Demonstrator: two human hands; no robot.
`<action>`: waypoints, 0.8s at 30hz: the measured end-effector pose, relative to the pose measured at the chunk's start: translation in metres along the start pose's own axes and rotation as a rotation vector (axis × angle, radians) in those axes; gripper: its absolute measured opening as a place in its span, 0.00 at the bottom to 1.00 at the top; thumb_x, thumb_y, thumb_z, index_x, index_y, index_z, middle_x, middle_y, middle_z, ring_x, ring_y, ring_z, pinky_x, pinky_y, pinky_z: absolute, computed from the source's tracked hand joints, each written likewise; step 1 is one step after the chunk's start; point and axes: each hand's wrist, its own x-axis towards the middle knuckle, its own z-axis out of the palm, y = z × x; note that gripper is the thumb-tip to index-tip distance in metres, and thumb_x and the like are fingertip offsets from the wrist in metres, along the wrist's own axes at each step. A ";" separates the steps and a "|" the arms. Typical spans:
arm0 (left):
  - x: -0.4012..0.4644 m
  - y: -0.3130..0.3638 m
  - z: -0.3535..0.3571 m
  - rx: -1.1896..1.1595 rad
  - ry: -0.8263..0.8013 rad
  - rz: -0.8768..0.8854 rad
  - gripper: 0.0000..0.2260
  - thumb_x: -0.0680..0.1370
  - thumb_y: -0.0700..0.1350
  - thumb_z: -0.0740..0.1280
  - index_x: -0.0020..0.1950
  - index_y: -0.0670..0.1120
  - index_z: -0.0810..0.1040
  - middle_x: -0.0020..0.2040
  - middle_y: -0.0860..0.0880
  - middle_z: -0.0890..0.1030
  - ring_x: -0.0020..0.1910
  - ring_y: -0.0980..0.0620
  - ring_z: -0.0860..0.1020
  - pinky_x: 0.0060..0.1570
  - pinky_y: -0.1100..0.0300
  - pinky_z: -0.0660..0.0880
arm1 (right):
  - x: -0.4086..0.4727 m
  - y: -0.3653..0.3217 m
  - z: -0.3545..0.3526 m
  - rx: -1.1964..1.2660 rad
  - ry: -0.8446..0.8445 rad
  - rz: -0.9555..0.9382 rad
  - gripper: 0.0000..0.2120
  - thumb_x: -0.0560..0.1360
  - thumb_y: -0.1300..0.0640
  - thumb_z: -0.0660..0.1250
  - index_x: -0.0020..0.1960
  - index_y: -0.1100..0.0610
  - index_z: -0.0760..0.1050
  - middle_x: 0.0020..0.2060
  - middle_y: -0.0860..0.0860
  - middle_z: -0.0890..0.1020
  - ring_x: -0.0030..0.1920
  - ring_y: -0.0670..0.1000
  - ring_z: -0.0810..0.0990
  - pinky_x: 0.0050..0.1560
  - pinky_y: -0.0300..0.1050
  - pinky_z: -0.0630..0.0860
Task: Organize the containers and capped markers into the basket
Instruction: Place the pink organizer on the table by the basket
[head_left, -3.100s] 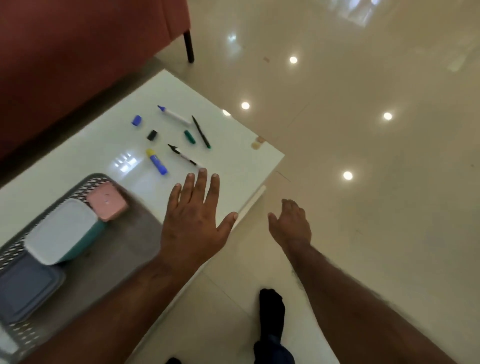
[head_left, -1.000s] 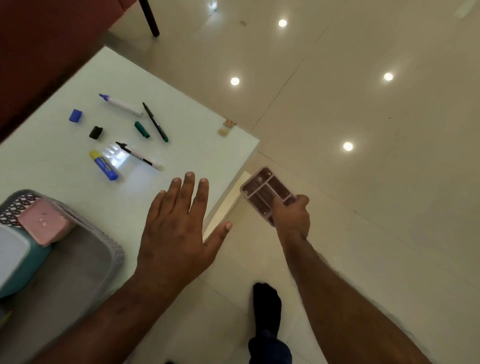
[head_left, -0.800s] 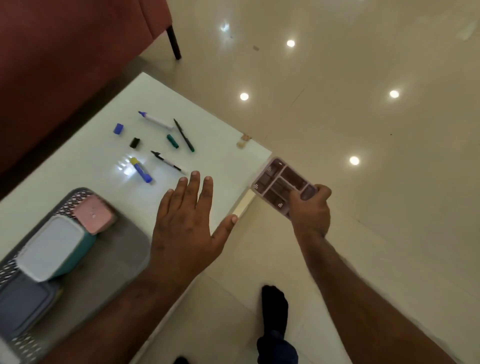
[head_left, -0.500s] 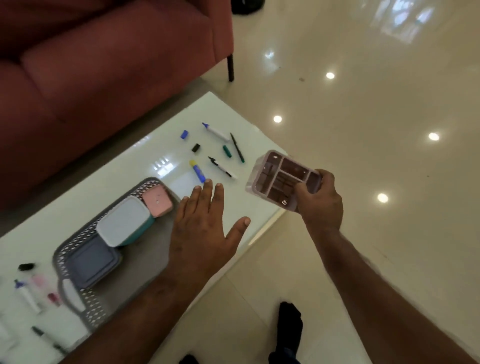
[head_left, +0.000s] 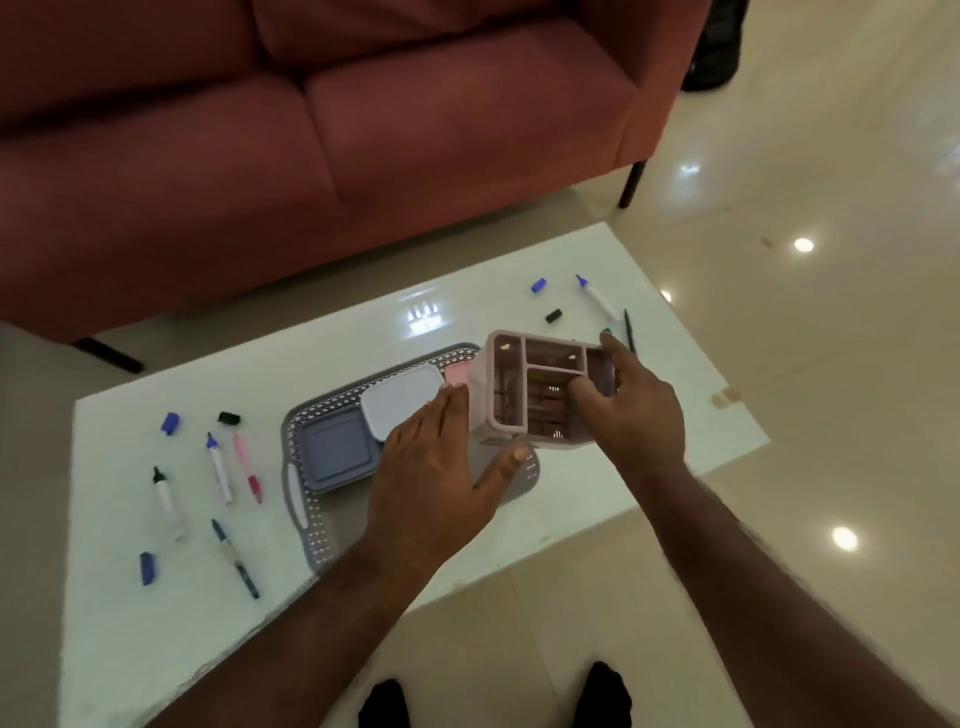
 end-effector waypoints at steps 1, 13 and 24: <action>-0.001 0.000 0.000 -0.064 0.004 -0.011 0.39 0.76 0.74 0.46 0.77 0.49 0.60 0.73 0.49 0.71 0.69 0.51 0.71 0.66 0.53 0.69 | -0.002 -0.003 0.001 -0.008 -0.020 -0.028 0.32 0.72 0.40 0.60 0.75 0.46 0.66 0.61 0.50 0.82 0.57 0.54 0.81 0.55 0.49 0.76; -0.016 -0.079 -0.019 -0.459 0.033 -0.581 0.19 0.83 0.58 0.50 0.68 0.52 0.69 0.49 0.53 0.75 0.54 0.47 0.79 0.47 0.58 0.68 | -0.032 -0.068 0.076 0.029 -0.261 -0.336 0.25 0.77 0.39 0.61 0.72 0.43 0.67 0.46 0.43 0.83 0.40 0.47 0.82 0.41 0.40 0.77; -0.025 -0.133 -0.024 -0.460 0.060 -0.635 0.19 0.84 0.58 0.50 0.66 0.51 0.71 0.52 0.50 0.81 0.53 0.46 0.81 0.49 0.56 0.77 | -0.126 0.009 0.129 0.394 -0.088 0.916 0.48 0.66 0.30 0.72 0.72 0.60 0.61 0.60 0.62 0.76 0.56 0.62 0.80 0.58 0.61 0.77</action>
